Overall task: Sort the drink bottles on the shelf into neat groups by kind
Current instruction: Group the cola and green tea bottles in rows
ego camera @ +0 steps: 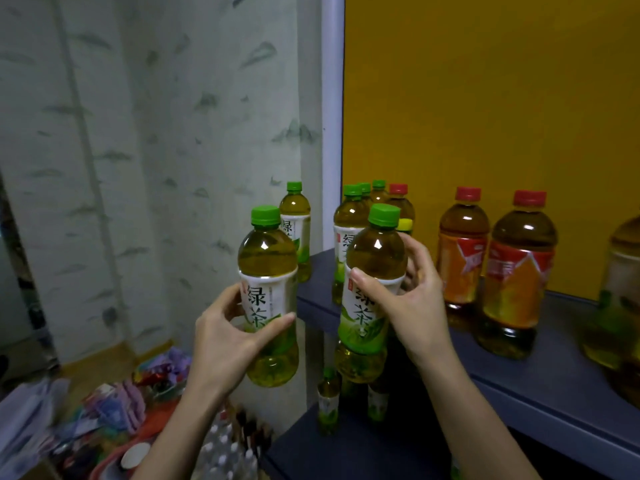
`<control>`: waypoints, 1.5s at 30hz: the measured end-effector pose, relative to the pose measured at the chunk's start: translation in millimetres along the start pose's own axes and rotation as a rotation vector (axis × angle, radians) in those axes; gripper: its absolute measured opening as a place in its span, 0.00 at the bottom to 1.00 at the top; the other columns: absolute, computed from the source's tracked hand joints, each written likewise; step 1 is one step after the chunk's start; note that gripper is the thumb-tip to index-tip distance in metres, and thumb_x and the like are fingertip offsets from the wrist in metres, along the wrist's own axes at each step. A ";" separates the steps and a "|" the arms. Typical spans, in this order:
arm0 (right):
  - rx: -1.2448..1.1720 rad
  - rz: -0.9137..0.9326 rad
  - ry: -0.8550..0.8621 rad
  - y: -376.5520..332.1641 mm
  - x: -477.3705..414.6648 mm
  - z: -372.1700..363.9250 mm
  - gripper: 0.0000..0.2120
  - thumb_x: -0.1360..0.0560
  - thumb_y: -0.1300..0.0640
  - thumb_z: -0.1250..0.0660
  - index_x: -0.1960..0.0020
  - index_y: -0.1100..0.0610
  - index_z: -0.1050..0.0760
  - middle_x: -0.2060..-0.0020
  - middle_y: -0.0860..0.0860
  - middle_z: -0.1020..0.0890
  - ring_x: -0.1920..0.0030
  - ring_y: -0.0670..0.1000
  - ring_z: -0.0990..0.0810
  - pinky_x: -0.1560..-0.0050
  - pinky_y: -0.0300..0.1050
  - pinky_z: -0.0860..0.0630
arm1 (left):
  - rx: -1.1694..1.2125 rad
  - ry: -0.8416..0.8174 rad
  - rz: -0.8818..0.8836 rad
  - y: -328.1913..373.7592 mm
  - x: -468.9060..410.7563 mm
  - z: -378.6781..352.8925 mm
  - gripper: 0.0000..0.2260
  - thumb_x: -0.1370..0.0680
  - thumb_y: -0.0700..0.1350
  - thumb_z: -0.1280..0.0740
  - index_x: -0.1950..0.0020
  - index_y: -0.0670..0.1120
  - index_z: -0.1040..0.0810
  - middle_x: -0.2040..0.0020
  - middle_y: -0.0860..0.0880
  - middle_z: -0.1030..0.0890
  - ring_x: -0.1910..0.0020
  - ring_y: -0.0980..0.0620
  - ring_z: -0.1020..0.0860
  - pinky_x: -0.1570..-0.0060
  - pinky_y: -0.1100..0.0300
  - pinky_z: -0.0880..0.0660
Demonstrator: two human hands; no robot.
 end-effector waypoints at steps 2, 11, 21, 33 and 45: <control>-0.010 0.008 0.000 11.5 -15.0 -17.3 0.29 0.43 0.51 0.25 0.45 0.41 0.31 0.47 0.43 0.21 0.46 0.40 0.21 0.45 0.40 0.23 | 0.021 0.012 0.002 -15.9 -19.6 2.8 0.22 0.45 0.53 0.24 0.53 0.58 0.24 0.56 0.57 0.18 0.54 0.63 0.21 0.60 0.73 0.25; 0.041 0.021 0.010 60.5 -54.6 -78.4 0.31 0.40 0.52 0.25 0.40 0.44 0.32 0.46 0.43 0.21 0.44 0.41 0.22 0.44 0.37 0.24 | 0.086 -0.051 -0.059 -75.6 -112.2 -1.9 0.21 0.41 0.45 0.22 0.53 0.58 0.25 0.54 0.59 0.21 0.56 0.69 0.23 0.62 0.77 0.28; 0.252 0.096 0.197 80.5 -104.1 -121.2 0.32 0.38 0.50 0.24 0.38 0.44 0.32 0.45 0.40 0.22 0.42 0.39 0.23 0.42 0.40 0.24 | 0.267 -0.248 -0.024 -137.6 -201.9 -22.7 0.22 0.46 0.49 0.23 0.54 0.57 0.24 0.59 0.62 0.17 0.56 0.63 0.20 0.62 0.69 0.23; 0.581 0.005 0.359 135.2 -128.1 -136.8 0.39 0.29 0.48 0.30 0.25 0.50 0.49 0.30 0.45 0.35 0.30 0.41 0.37 0.29 0.45 0.36 | 0.397 -0.499 -0.040 -170.6 -240.3 -64.0 0.23 0.40 0.50 0.25 0.47 0.56 0.27 0.50 0.58 0.20 0.51 0.67 0.22 0.55 0.68 0.23; 1.057 -0.157 0.369 172.4 -84.3 -134.6 0.32 0.25 0.47 0.36 0.27 0.54 0.46 0.40 0.48 0.29 0.39 0.47 0.29 0.42 0.40 0.30 | 0.406 -0.727 -0.066 -179.4 -254.2 -120.6 0.31 0.36 0.58 0.27 0.38 0.50 0.33 0.41 0.51 0.22 0.41 0.54 0.23 0.39 0.46 0.27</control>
Point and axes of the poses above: each hand's wrist, its own x-axis away from the middle knuckle, its own z-axis out of the back of the hand, y = z × x, the point moved 6 cm from there along -x, towards the middle knuckle
